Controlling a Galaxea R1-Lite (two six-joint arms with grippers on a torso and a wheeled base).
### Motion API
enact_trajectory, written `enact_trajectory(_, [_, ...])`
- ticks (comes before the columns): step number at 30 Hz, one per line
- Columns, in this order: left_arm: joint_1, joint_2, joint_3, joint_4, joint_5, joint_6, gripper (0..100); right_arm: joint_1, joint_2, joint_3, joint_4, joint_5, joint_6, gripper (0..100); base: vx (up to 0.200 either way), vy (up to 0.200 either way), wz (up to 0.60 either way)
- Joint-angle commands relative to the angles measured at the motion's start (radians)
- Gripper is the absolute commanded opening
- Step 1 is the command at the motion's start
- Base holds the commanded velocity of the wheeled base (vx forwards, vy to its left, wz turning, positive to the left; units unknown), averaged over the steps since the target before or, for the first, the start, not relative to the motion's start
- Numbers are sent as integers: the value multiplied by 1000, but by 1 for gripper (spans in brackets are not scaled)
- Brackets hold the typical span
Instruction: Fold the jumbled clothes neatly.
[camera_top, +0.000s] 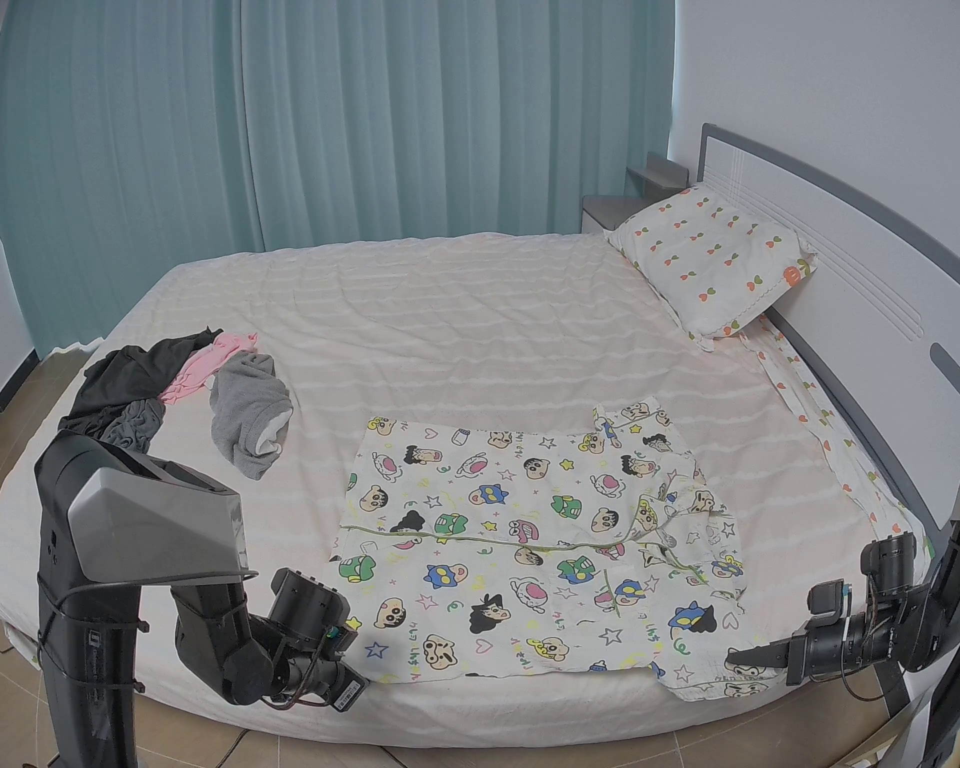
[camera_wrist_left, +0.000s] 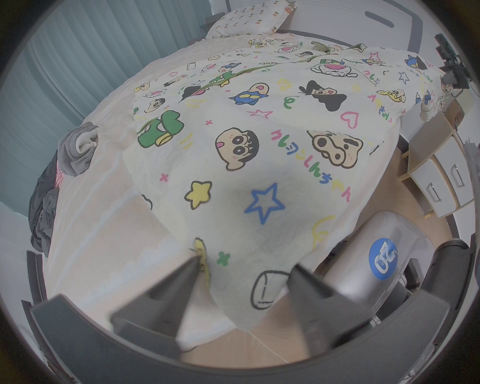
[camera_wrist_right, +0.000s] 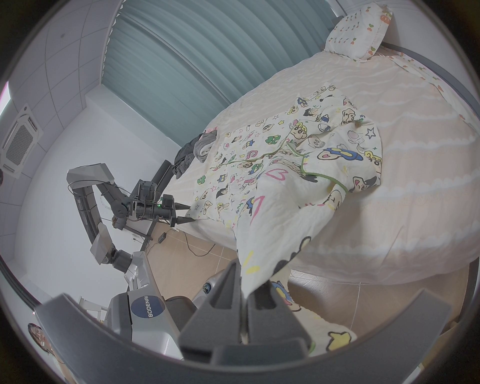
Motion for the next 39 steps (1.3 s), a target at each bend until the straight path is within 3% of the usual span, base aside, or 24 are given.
enact_trajectory(1, [0,6,-4,11,3,0,0,0,2,18,0,0,0,0,0,0,0])
enact_trajectory(16, [6,-57,58,6,-14,-42,0,-1,-8,18,37,-2,-3,0,0,0,0])
enact_trajectory(23, [15,-139,88,12,-137,-161,0,-3,-4,18,89,-2,-26,0,0,0,0])
enact_trajectory(32, [72,-205,176,11,-231,-171,0,2,-2,18,141,-9,-32,0,0,0,0])
enact_trajectory(39, [97,-228,214,11,-249,-172,0,5,1,18,178,-8,-32,0,0,0,0])
